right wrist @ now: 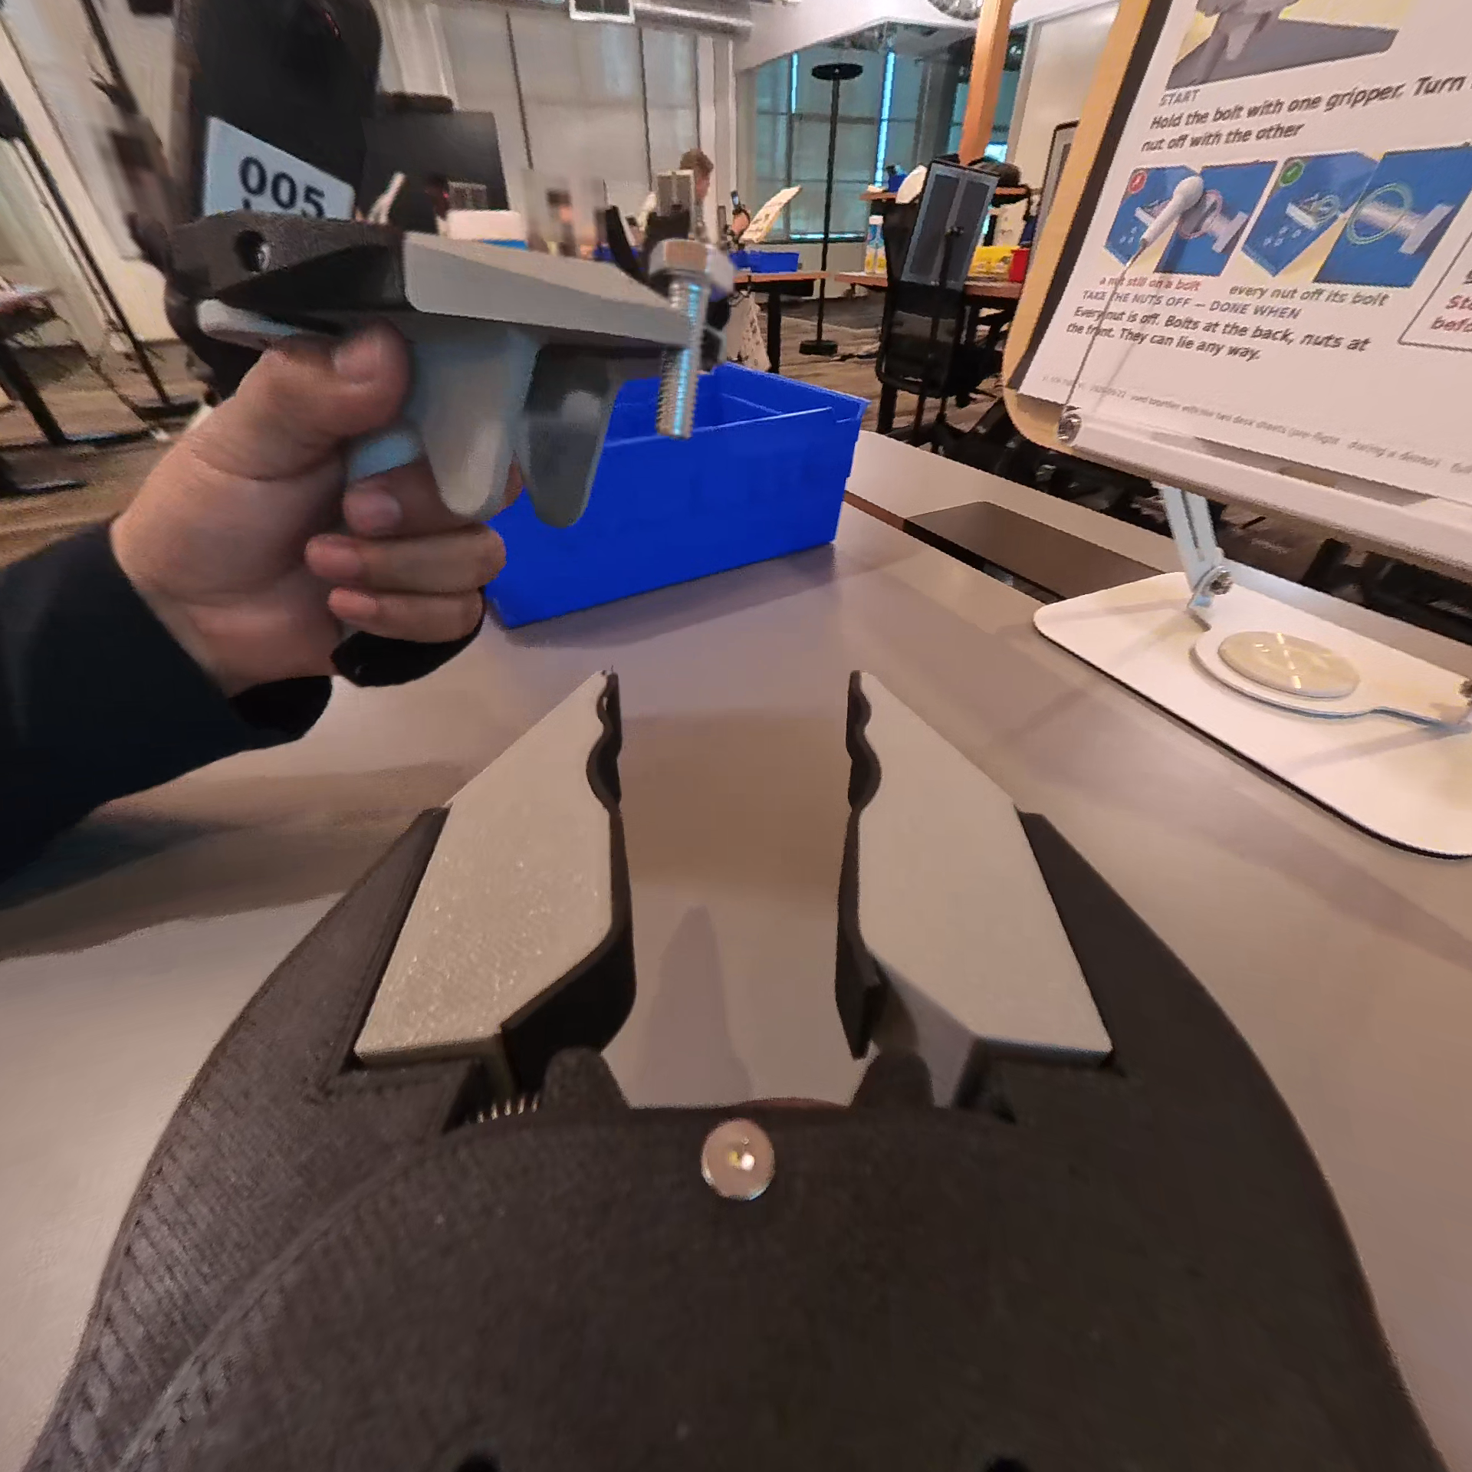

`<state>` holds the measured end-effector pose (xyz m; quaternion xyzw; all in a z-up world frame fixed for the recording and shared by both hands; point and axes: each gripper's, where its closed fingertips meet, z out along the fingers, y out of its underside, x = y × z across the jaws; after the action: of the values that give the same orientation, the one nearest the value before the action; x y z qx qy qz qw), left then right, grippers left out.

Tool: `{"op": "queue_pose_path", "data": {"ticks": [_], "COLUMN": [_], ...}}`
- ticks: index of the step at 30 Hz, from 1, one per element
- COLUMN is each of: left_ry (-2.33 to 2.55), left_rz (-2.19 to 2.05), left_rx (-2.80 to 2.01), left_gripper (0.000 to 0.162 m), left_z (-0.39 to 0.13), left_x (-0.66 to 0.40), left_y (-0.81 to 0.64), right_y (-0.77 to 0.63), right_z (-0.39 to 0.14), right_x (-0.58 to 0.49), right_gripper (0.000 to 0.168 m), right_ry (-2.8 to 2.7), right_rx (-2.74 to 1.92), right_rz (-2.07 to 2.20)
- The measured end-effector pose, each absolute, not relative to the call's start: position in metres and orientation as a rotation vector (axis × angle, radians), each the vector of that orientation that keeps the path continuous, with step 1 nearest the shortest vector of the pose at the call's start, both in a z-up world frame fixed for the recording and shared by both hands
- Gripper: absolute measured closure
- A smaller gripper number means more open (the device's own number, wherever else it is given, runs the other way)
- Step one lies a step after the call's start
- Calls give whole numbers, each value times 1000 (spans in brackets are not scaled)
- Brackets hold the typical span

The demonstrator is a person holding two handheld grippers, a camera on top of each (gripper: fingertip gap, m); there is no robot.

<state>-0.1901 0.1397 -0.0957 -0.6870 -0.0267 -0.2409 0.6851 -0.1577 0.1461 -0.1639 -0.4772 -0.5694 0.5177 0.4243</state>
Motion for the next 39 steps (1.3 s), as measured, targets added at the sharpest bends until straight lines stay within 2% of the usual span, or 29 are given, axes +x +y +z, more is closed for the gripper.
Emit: {"op": "queue_pose_path", "data": {"ticks": [5,13,25,27,29,39], "left_ry": [-53,-162,-161,-148,-143,-150], "left_rz": [-489,-728,-830,-824,-826,-872], "left_rx": [-1560,-1434,-1466,-1487,-1486,-1522], "left_gripper": [155,155,155,155,155,153], "left_z": [-112,-100,-110,-113,-113,-124], "left_x": [-198,-187,-160,-154,-152,-153], "left_y": [142,136,145,147,148,150], "right_y": [147,132,133,131,135,142], "right_z": [-159,-143,-128,-124,-120,-131], "right_x": [-161,-160,-165,-163,-160,-158], "right_gripper": [118,130,133,141,158,162], "right_ry": [-1390,-1346,-1250,-1240,-1213,-1293], "right_rx": [-1132,-1002,-1000,-985,-979,-1061], "right_rz": [1205,1085,992,987,957,983]}}
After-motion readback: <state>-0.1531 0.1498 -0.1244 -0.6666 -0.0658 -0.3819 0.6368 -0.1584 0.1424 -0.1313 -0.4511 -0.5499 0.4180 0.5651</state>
